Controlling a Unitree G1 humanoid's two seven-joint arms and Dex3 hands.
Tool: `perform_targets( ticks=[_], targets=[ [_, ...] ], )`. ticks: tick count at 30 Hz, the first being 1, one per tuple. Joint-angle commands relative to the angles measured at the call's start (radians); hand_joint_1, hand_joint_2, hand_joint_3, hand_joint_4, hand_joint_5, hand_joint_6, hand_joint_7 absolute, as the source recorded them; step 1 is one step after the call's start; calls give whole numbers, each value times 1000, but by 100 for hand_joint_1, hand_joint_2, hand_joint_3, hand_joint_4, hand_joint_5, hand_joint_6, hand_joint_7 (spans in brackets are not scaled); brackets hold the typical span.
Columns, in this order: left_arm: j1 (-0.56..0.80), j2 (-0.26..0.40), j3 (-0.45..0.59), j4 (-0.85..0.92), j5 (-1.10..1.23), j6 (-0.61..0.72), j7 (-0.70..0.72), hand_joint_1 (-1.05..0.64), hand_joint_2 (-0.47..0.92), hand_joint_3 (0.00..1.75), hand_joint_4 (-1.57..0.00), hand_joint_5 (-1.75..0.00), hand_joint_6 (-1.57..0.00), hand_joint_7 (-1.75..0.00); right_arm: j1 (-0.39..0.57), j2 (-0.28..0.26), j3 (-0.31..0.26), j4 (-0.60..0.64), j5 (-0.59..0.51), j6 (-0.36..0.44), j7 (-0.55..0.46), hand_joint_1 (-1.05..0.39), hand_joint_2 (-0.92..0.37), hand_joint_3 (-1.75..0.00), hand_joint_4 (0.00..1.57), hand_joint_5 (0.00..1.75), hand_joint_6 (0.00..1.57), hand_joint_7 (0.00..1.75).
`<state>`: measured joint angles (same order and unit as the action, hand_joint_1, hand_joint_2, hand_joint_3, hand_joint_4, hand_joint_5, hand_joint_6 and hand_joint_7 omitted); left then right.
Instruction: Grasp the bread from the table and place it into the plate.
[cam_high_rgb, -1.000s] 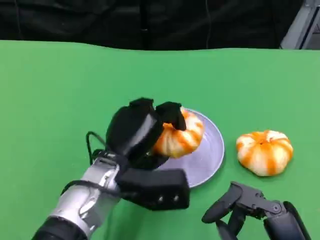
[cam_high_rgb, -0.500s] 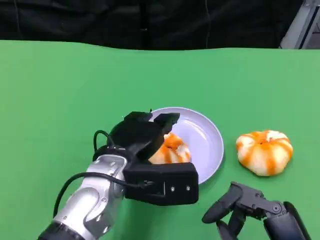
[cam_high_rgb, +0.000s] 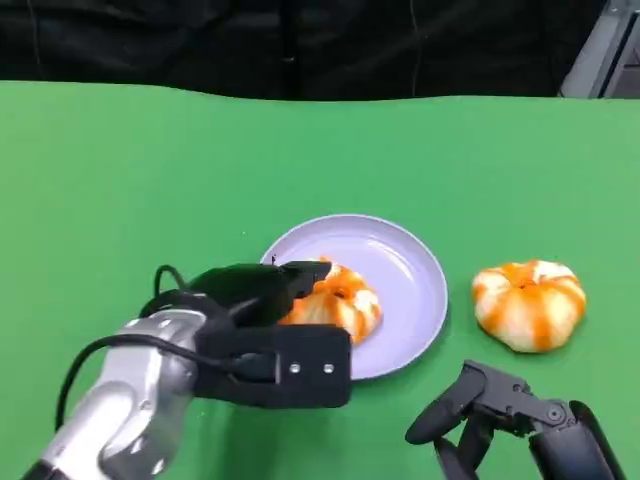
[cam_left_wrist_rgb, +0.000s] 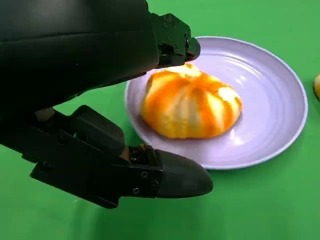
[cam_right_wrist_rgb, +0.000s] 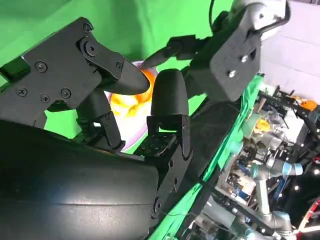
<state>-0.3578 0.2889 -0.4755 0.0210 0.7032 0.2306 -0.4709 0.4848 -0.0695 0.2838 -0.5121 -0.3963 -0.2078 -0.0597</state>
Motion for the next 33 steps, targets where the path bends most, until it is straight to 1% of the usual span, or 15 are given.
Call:
perform_targets(
  ticks=[1, 4, 7, 9, 10, 12, 13, 15, 16, 18, 20, 23, 27, 29, 33],
  targets=[
    [92, 70, 103, -145, -100, -72, 14, -82, 92, 39, -1, -1, -1, 0, 5, -1, 6, -13, -7, 3, -1, -16, -41, -120, 86, 159, 75, 119],
    [206, 65, 219, -228, -223, -158, 87, -67, 92, 33, -13, -7, -11, -5, 4, 1, 9, -14, -12, 6, -4, -16, -41, -120, 86, 160, 74, 119],
    [313, 38, 323, -258, -355, -277, 162, -47, 92, 29, -33, -20, -29, -12, 4, 1, 9, -15, -13, 11, -4, -17, -41, -120, 86, 160, 74, 119],
    [367, 21, 370, -260, -427, -349, 196, -39, 92, 27, -28, -53, -41, -8, 4, 0, 6, -17, -12, 14, -1, -17, -41, -119, 86, 159, 75, 118],
    [389, 13, 389, -259, -456, -379, 210, -33, 92, 25, -37, -70, -54, -12, 4, -2, 4, -18, -10, 14, 0, -17, -42, -118, 86, 159, 74, 118],
    [450, -15, 431, -255, -523, -449, 244, -29, 92, 24, -47, -82, -67, -17, 3, -7, -2, -18, -8, 13, 3, -17, -42, -118, 87, 160, 74, 118],
    [470, -25, 443, -249, -545, -474, 253, -25, 92, 24, -58, -88, -79, -22, 2, -9, -5, -17, -7, 12, 4, -17, -42, -117, 87, 160, 74, 118],
    [520, -48, 467, -227, -607, -542, 261, -18, 91, 24, -71, -94, -91, -28, 0, -10, -8, -12, 2, 7, 6, -16, -42, -116, 85, 159, 75, 118],
    [533, -52, 473, -217, -624, -566, 261, -13, 88, 28, -77, -94, -96, -31, 0, -10, -7, -11, 6, 6, 7, -15, -43, -116, 85, 158, 75, 118],
    [560, -58, 486, -221, -667, -571, 249, -9, 73, 56, -84, -92, -100, -35, -1, -10, -7, -10, 9, 5, 7, -15, -43, -116, 84, 157, 74, 118],
    [594, -62, 500, -245, -720, -548, 234, -1, 48, 107, -85, -110, -101, -50, -2, -10, -7, -10, 5, 7, 7, -14, -43, -116, 84, 155, 75, 119],
    [666, -57, 516, -299, -739, -538, 239, 4, 45, 122, -91, -129, -96, -85, -1, -10, -7, -12, 5, 9, 7, -15, -42, -118, 85, 156, 75, 119],
    [745, -84, 531, -379, -738, -518, 271, 6, 41, 135, -96, -144, -94, -115, -1, -13, -14, -12, 12, 6, 10, -14, -41, -119, 82, 155, 74, 119],
    [770, -101, 531, -402, -730, -517, 283, 8, 34, 149, -95, -151, -92, -127, -2, -17, -19, -11, 14, 3, 10, -14, -41, -119, 83, 155, 74, 120],
    [768, -114, 524, -389, -707, -540, 289, 8, 27, 158, -96, -156, -90, -136, 0, -21, -25, -11, 19, -1, 13, -14, -42, -118, 85, 158, 74, 120]
  ],
)
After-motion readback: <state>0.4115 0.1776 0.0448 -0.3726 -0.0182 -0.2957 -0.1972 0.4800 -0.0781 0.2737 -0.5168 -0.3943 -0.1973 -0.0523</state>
